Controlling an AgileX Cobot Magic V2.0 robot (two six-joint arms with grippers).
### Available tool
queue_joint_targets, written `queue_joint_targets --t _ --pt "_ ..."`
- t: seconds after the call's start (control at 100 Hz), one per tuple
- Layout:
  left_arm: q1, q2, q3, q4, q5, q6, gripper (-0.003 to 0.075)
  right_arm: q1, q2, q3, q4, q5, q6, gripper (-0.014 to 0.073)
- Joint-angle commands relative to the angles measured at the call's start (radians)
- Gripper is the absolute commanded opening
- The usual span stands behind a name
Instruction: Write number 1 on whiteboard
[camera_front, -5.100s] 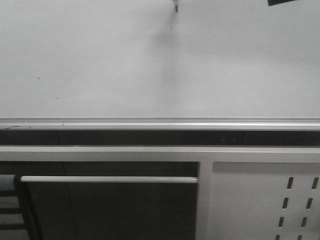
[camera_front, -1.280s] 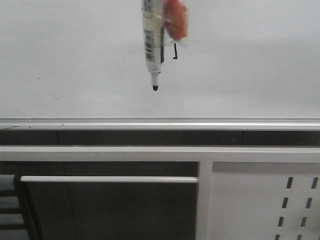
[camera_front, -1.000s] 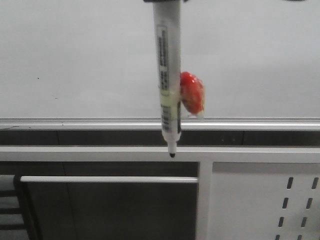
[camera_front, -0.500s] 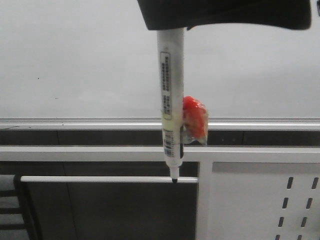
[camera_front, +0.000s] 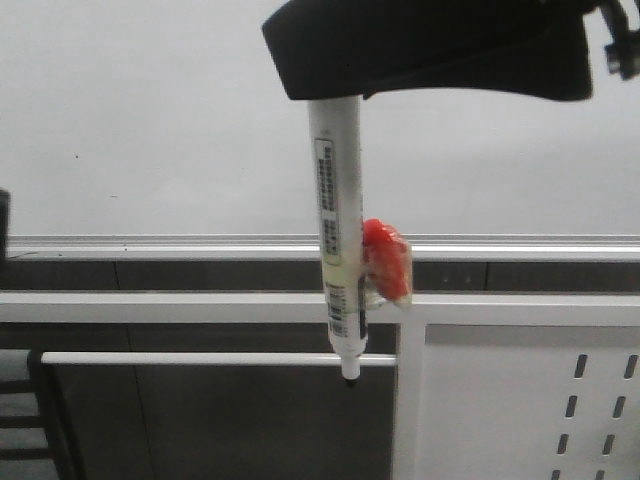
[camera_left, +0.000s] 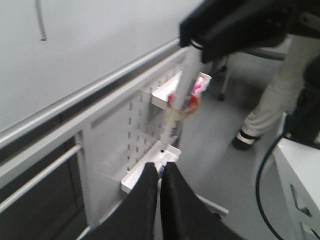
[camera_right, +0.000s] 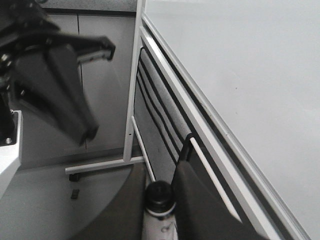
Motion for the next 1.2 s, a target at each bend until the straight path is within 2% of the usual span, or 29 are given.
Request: queue_joint_targets --t 0.0,0.15,0.33,0.46,0.67,0.89,1.19 --pt "-0.007 0.089 -0.027 -0.104 0.102 0.137 -0.0018 0.004 -0.008 -0.026 0.049 0.003 0.008 -0.0071" --pt "-0.007 0.239 -0.029 -0.178 0.177 0.277 -0.0001 0.004 -0.008 -0.026 0.049 -0.007 0.008 -0.0071" --pt "-0.007 0.381 -0.046 -0.178 0.241 0.315 0.0095 0.004 -0.008 -0.026 0.049 -0.039 0.028 -0.0071" --pt "-0.007 0.427 -0.102 -0.178 0.309 0.348 0.0167 0.004 -0.008 -0.026 0.049 -0.031 0.028 -0.0071" --pt "-0.007 0.432 -0.193 -0.178 0.302 0.391 0.0256 0.004 -0.005 -0.029 0.049 0.0 0.042 -0.0071" --pt "-0.007 0.44 -0.207 -0.178 0.256 0.411 0.0265 -0.001 0.026 -0.049 0.049 0.007 0.042 -0.0071" --pt "-0.005 0.529 -0.215 -0.178 0.278 0.435 0.0265 -0.001 0.087 -0.098 0.049 0.041 0.042 -0.0071"
